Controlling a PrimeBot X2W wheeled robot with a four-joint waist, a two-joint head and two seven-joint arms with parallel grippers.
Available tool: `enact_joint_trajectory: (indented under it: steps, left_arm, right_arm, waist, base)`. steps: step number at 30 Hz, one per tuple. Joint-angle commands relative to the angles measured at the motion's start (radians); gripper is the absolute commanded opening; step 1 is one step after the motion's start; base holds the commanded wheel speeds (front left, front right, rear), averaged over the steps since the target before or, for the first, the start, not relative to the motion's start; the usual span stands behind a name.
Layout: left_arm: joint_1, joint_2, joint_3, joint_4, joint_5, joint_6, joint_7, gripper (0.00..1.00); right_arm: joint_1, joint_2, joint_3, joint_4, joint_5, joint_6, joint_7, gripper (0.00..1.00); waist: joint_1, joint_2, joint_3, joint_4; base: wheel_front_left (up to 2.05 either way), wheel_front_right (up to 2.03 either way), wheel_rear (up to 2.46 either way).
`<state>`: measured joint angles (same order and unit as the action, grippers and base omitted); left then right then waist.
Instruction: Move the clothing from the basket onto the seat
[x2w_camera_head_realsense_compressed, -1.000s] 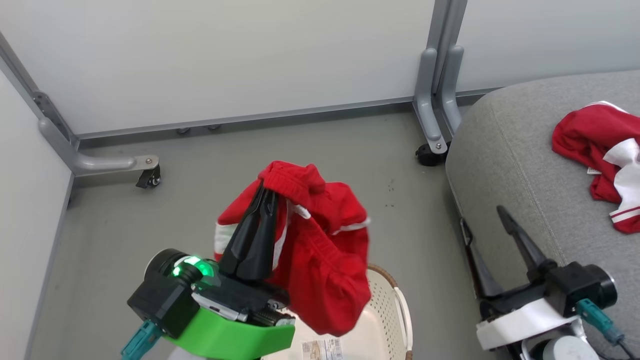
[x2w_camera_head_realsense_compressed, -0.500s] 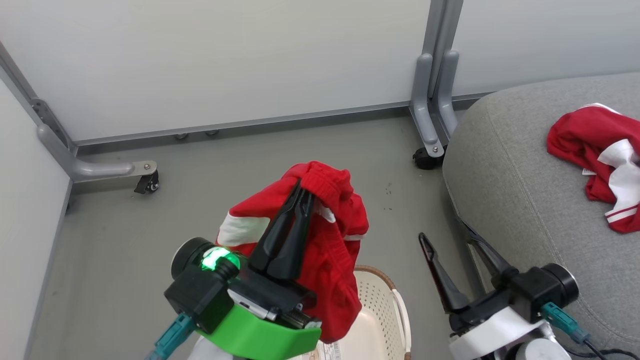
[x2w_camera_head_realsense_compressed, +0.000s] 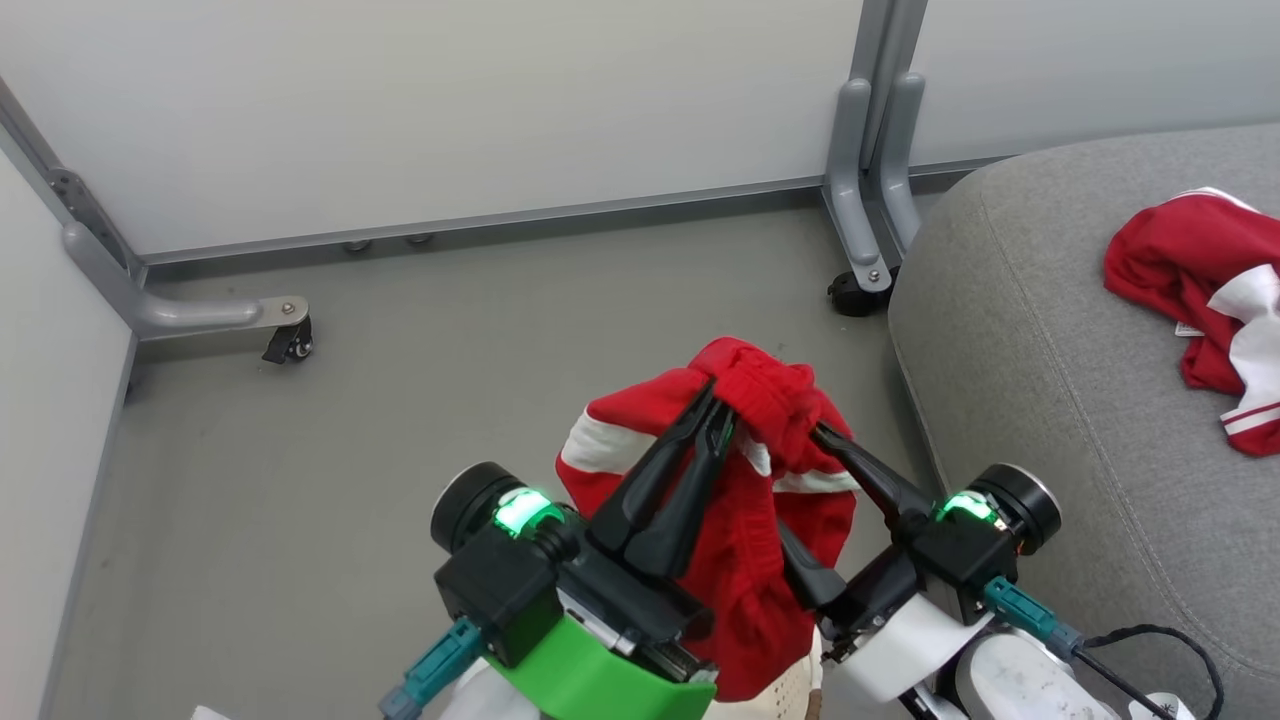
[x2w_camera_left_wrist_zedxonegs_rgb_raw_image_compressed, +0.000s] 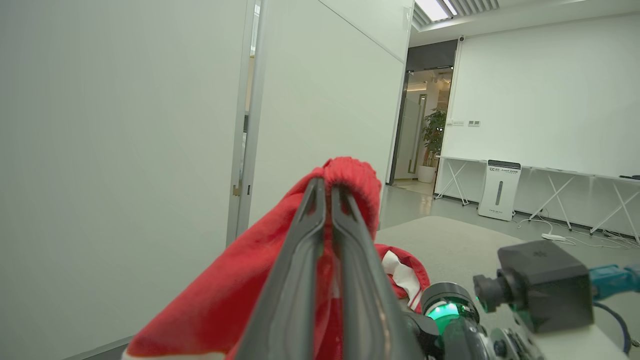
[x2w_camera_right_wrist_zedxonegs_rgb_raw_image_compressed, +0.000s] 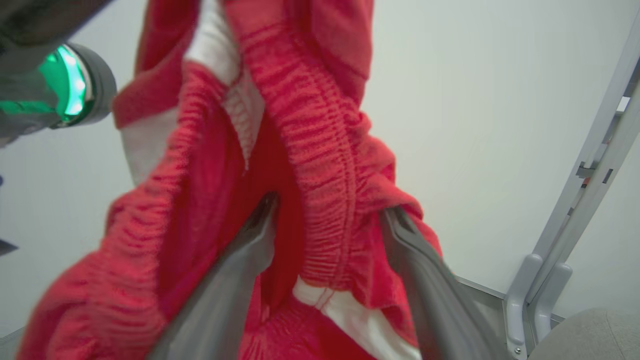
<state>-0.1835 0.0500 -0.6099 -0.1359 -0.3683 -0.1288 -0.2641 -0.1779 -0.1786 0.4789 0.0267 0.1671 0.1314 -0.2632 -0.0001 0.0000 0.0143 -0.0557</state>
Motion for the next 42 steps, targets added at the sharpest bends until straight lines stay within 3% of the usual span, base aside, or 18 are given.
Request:
enact_joint_trajectory:
  steps: [1, 13, 14, 16, 36, 37, 38, 42]
  left_arm:
    - [-0.021, 0.001, -0.005, 0.005, 0.005, -0.003, 0.000, 0.00]
    - [-0.039, 0.001, -0.054, 0.032, 0.009, -0.003, 0.000, 0.00]
    - [-0.039, 0.001, -0.056, 0.032, 0.008, -0.003, 0.000, 0.00]
    - [-0.040, 0.001, -0.060, 0.034, 0.007, -0.003, 0.000, 0.00]
    - [-0.043, 0.001, -0.062, 0.134, 0.034, -0.003, 0.000, 0.00]
    - [-0.040, 0.001, -0.057, 0.130, 0.031, -0.003, 0.000, 0.47]
    - [-0.038, 0.001, -0.058, 0.132, 0.032, -0.003, 0.000, 1.00]
    - [-0.030, 0.001, -0.055, 0.145, 0.034, -0.003, 0.000, 1.00]
  right_arm:
    - [-0.010, 0.006, -0.009, -0.009, -0.013, -0.001, -0.002, 1.00]
    - [-0.016, 0.028, -0.048, 0.034, -0.047, -0.001, -0.002, 1.00]
    - [-0.019, 0.031, -0.055, 0.044, -0.050, -0.002, -0.002, 0.91]
    - [-0.024, 0.037, -0.060, 0.057, -0.048, -0.001, -0.002, 0.02]
    - [-0.003, 0.041, -0.093, 0.098, -0.018, -0.001, -0.002, 0.00]
    - [-0.002, 0.041, -0.094, 0.098, -0.017, -0.001, -0.002, 0.00]
    - [-0.002, 0.043, -0.097, 0.099, -0.016, -0.001, -0.002, 0.00]
    - [0.003, 0.053, -0.118, 0.100, 0.016, -0.001, -0.002, 0.00]
  waist:
    - [0.0001, 0.0000, 0.004, 0.003]
    - [0.0001, 0.0000, 0.007, 0.009]
    - [0.0001, 0.0000, 0.006, 0.009]
    - [0.0001, 0.0000, 0.006, 0.010]
    - [0.0001, 0.0000, 0.014, 0.002]
    - [0.0001, 0.0000, 0.014, 0.002]
    - [0.0001, 0.0000, 0.014, 0.001]
    - [0.0001, 0.0000, 0.014, 0.002]
  base:
    - [0.00, 0.00, 0.00]
    - [0.00, 0.00, 0.00]
    - [0.00, 0.00, 0.00]
    - [0.00, 0.00, 0.00]
    - [0.00, 0.00, 0.00]
    - [0.00, 0.00, 0.00]
    - [0.00, 0.00, 0.00]
    - [0.00, 0.00, 0.00]
